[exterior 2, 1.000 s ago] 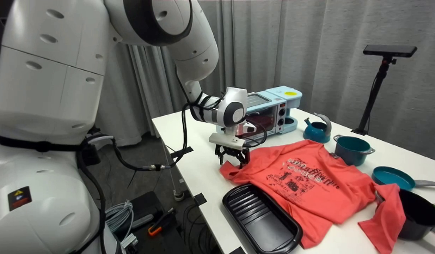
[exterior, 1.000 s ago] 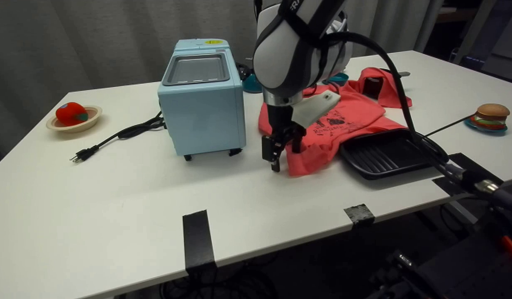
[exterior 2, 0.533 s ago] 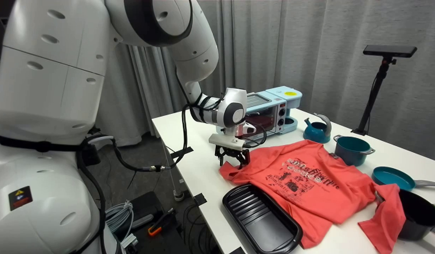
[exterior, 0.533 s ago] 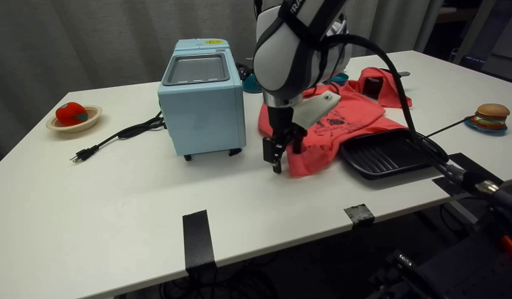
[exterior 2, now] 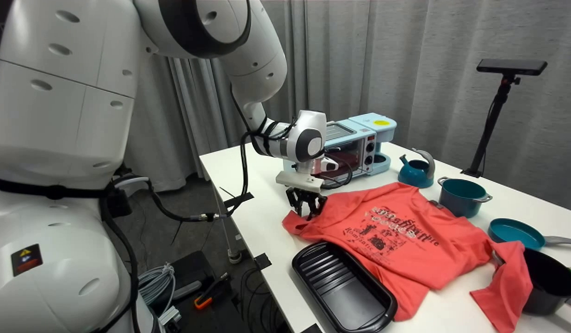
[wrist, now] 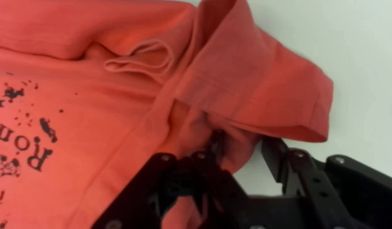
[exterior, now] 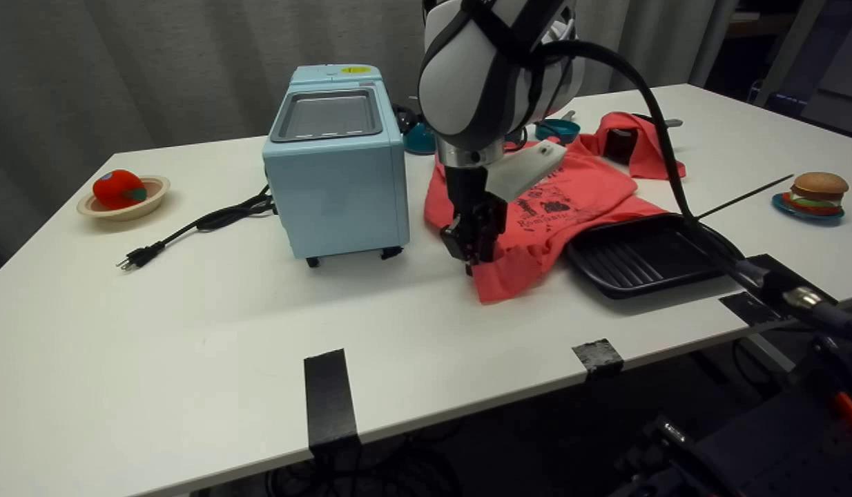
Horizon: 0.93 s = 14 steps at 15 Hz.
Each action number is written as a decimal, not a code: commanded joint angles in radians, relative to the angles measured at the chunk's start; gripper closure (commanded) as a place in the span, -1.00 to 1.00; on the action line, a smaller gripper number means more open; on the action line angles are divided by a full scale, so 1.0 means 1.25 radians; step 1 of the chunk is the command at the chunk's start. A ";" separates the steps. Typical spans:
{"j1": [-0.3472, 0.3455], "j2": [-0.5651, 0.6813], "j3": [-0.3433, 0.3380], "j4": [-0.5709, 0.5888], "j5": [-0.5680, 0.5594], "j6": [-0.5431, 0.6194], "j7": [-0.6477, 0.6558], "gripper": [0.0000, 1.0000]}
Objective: Fold the orange shirt
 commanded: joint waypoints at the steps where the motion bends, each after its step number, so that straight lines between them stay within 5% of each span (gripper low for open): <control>1: -0.003 0.002 -0.010 0.015 -0.001 -0.029 0.000 0.89; 8: -0.010 -0.016 -0.006 0.009 0.017 -0.037 -0.002 0.97; 14: -0.059 -0.120 0.051 -0.027 0.167 -0.047 -0.054 0.97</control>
